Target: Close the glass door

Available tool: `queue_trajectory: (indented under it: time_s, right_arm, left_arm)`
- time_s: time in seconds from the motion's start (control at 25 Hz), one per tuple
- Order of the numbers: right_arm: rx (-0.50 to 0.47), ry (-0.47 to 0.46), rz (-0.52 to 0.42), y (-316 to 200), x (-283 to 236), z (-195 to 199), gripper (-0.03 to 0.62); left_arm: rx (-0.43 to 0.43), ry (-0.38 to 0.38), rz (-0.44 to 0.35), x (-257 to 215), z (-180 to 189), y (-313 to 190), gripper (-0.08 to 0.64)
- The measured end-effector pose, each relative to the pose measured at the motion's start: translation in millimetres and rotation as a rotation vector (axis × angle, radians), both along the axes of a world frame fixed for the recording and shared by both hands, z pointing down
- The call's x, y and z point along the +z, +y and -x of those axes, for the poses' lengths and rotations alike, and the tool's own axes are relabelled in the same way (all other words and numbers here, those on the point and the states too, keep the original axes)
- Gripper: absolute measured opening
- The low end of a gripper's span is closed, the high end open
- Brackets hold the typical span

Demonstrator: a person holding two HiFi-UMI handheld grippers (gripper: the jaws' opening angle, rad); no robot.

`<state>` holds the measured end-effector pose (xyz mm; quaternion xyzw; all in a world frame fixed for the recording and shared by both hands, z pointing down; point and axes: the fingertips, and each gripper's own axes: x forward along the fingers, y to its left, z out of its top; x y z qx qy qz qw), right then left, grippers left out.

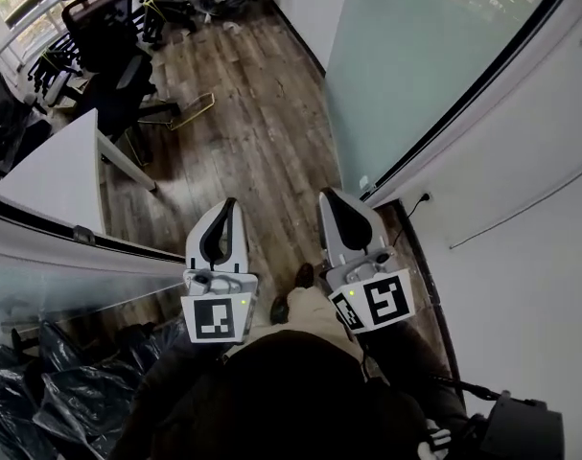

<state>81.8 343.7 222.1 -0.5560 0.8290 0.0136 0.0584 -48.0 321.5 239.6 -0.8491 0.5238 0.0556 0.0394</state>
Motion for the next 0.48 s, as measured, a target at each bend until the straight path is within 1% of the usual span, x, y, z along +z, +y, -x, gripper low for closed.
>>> queue_trajectory:
  time_s: [0.12, 0.24, 0.4, 0.48]
  right_arm:
    - [0.011, 0.004, 0.005, -56.2, 10.8, -8.3, 0.002]
    - [0.015, 0.009, 0.005, -115.1, 22.5, -19.5, 0.002]
    - [0.022, 0.002, -0.004, -204.1, 39.5, -40.8, 0.002]
    - [0.023, -0.004, -0.003, -253.6, 43.5, -52.8, 0.002]
  left_arm:
    - [0.026, 0.012, -0.038, 6.5, -11.6, -52.7, -0.003]
    - [0.028, -0.004, -0.012, 20.4, -24.0, -113.4, -0.003]
    - [0.053, -0.018, -0.038, 33.0, -48.0, -200.8, -0.004]
    - [0.070, -0.048, -0.020, 43.0, -62.1, -248.9, -0.003]
